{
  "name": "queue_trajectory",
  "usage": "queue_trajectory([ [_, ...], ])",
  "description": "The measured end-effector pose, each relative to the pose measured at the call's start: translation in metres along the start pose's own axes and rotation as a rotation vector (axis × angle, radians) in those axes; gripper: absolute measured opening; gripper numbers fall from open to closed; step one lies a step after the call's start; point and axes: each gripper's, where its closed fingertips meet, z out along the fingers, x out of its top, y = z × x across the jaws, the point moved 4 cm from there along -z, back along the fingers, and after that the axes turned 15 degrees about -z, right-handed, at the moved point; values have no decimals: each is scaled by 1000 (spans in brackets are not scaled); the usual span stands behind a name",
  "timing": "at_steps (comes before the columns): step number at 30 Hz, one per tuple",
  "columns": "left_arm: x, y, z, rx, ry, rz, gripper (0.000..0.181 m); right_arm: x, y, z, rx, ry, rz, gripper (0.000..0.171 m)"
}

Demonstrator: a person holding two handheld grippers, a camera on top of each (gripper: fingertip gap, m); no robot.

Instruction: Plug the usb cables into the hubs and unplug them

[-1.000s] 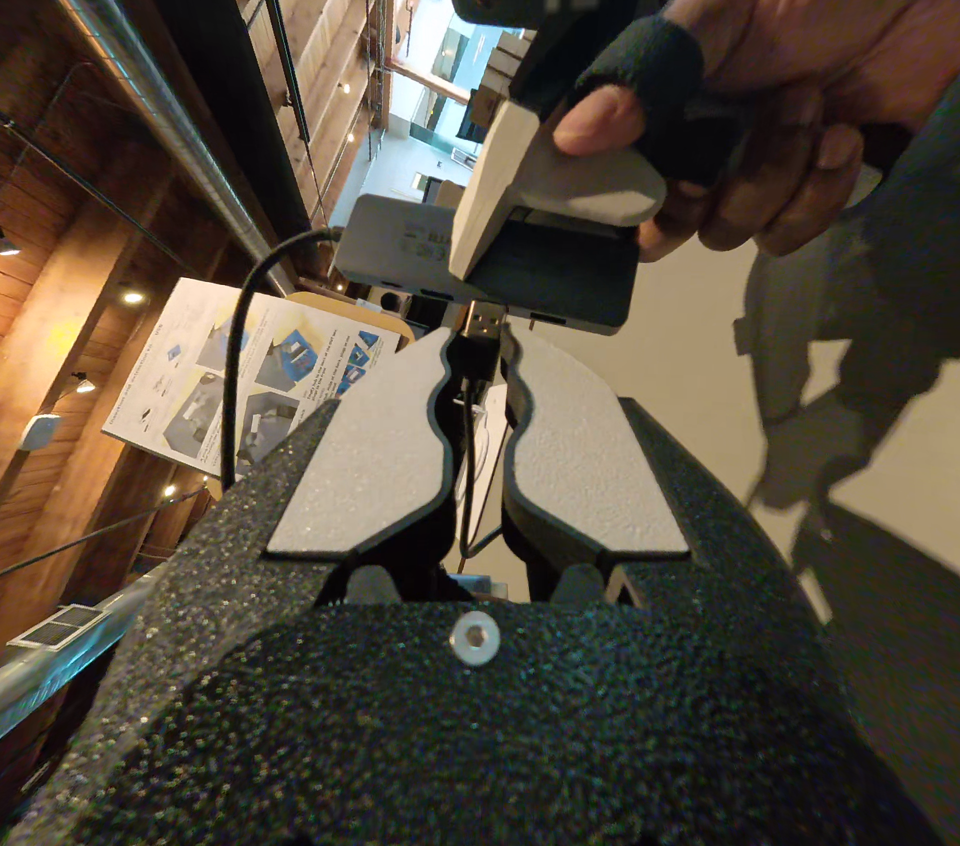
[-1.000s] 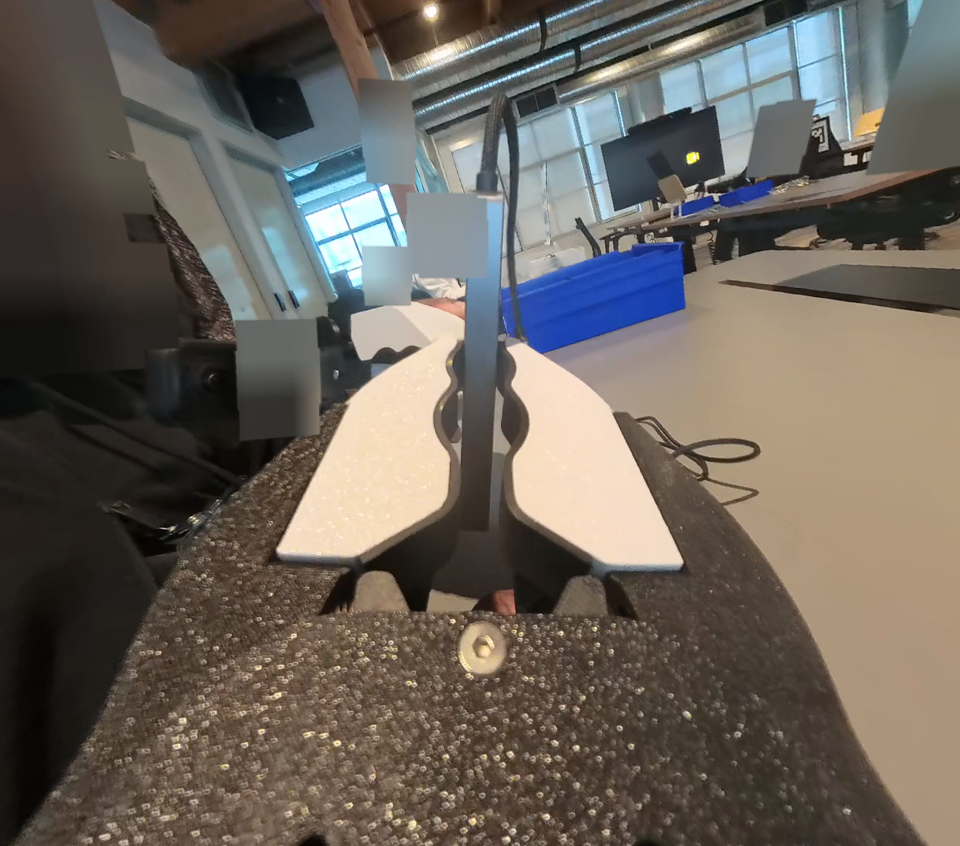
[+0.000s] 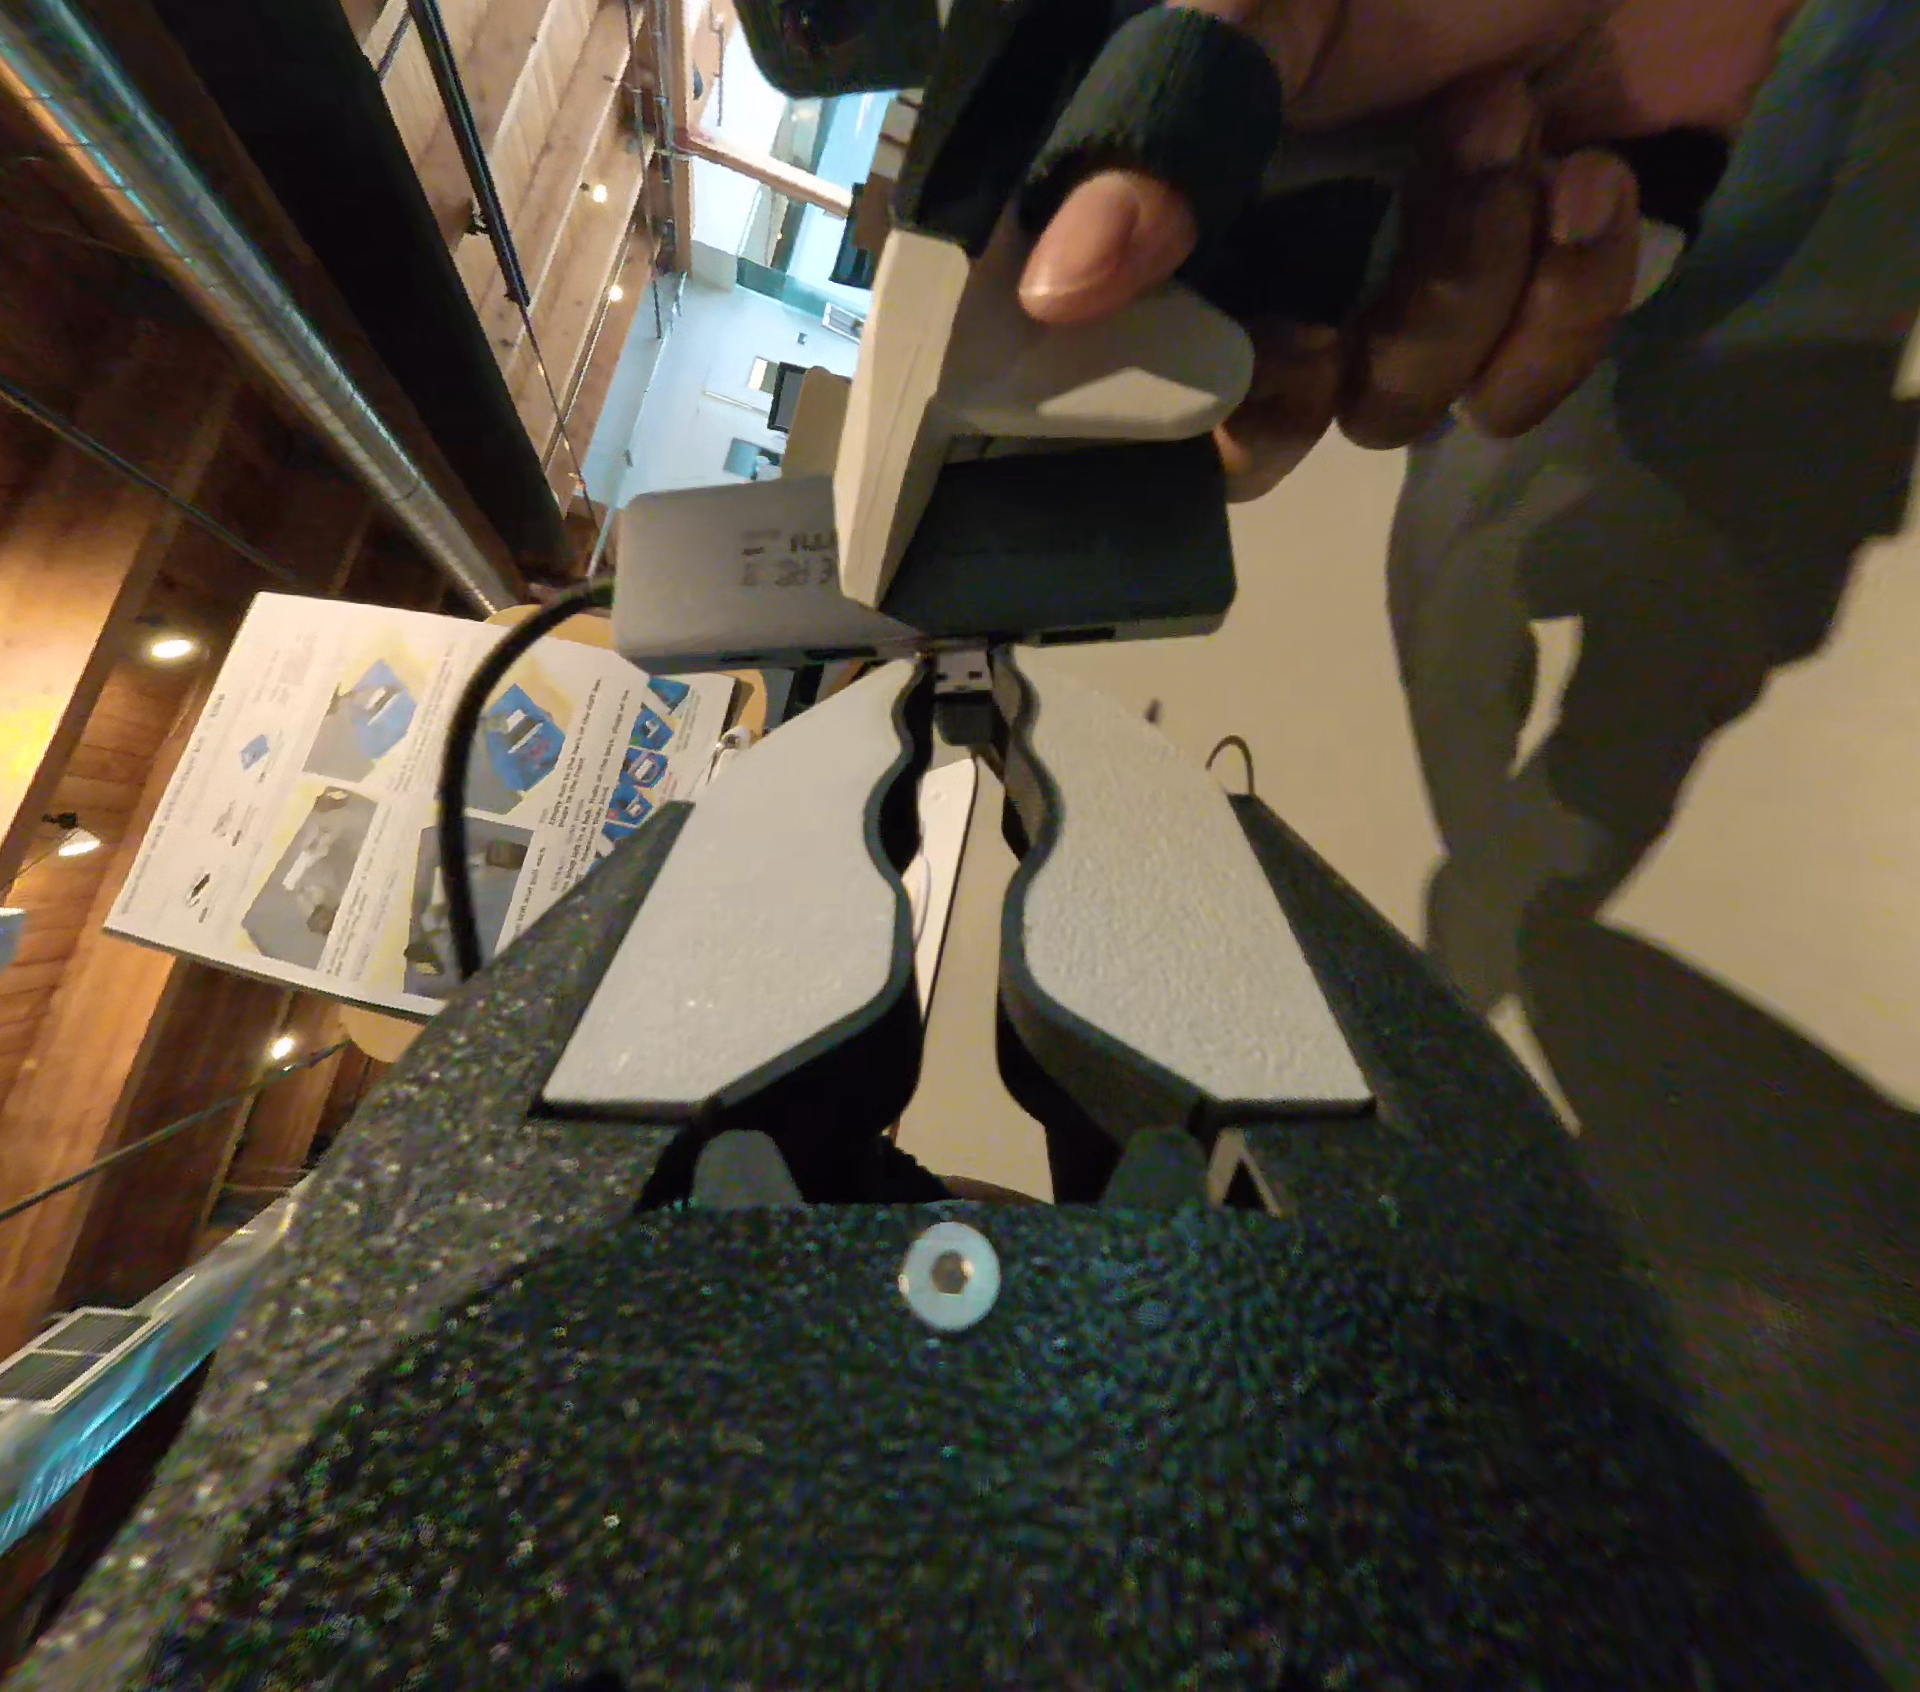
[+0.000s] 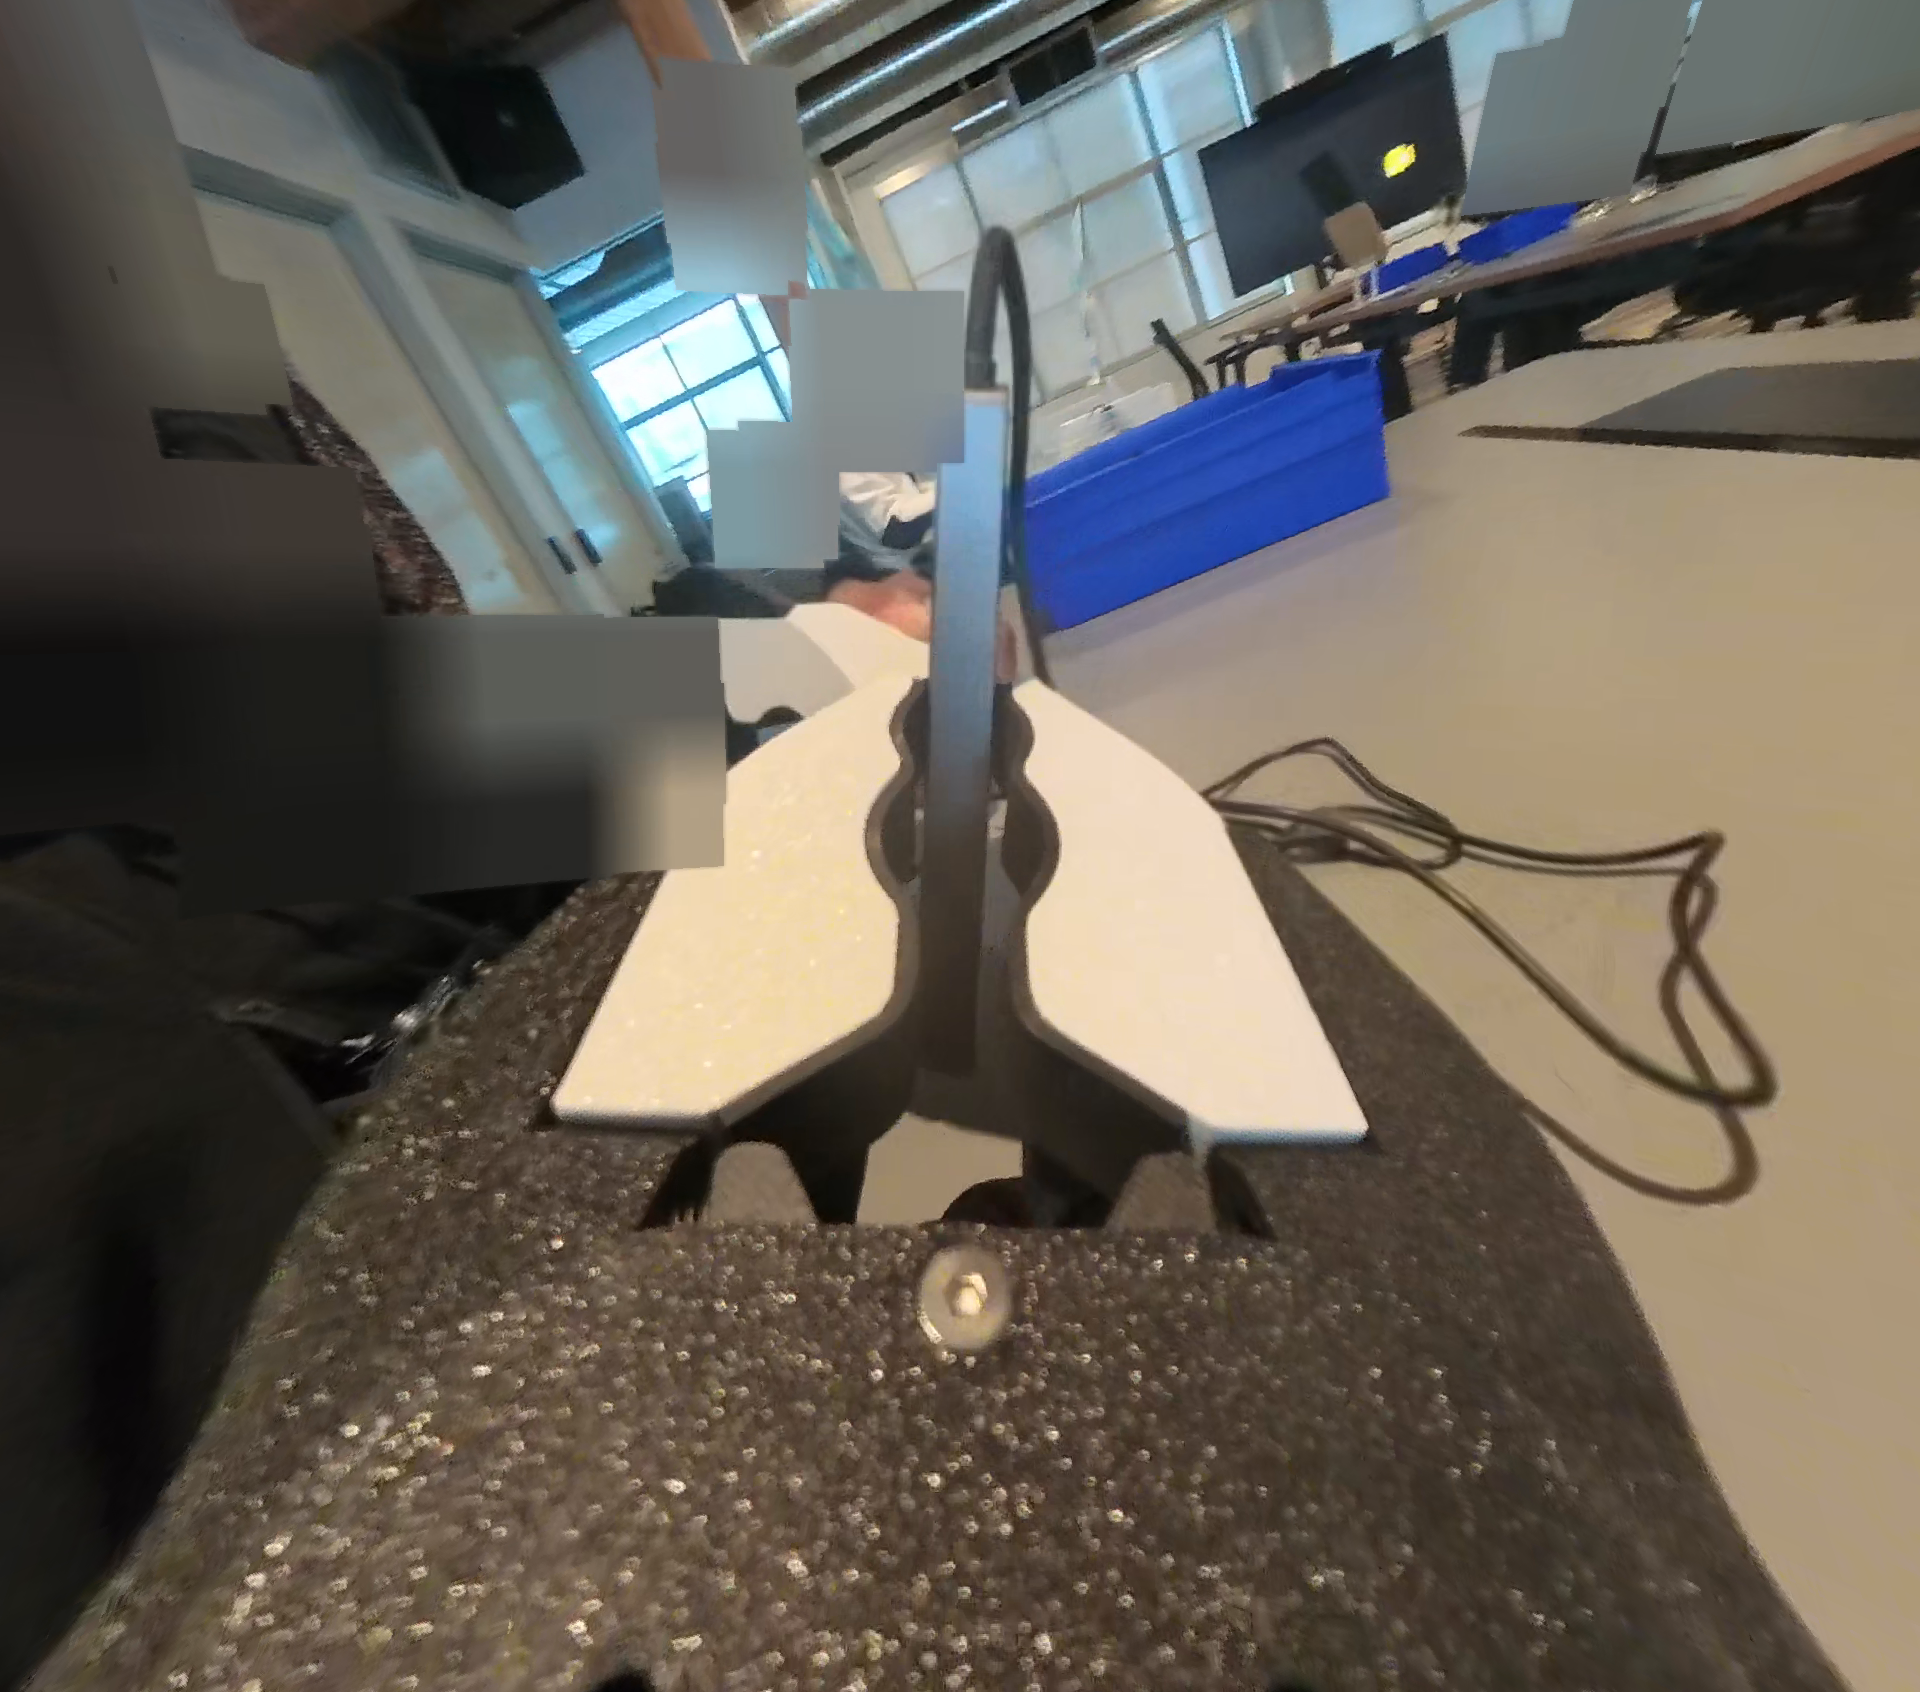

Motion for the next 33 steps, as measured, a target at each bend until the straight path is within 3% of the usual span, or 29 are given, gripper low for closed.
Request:
queue_trajectory([
  [11, -2, -3, 0, -52, -2, -89, 10, 4, 1, -1, -42, -13, -52, 11],
  [13, -8, 1, 2, -125, -39, -125, 10, 1, 3, -2, -63, -44, -54, 11],
  [14, -14, 6, 4, -171, -72, -135, 0, -1, 6, -3, -77, -65, -50, 11],
  [22, -47, 36, 13, -404, -254, -184, 0, -12, 20, -17, -188, -175, 11, 12],
  [26, -55, 31, 19, -461, -281, -431, 2, -1, 25, -29, -252, -162, -8, 11],
  [29, -56, 26, 15, -636, -275, -624, 20, 8, 27, -35, -267, -125, -11, 11],
  [33, -63, 27, -8, -885, -190, -460, 24, 11, 29, -38, -259, -102, 0, 11],
])
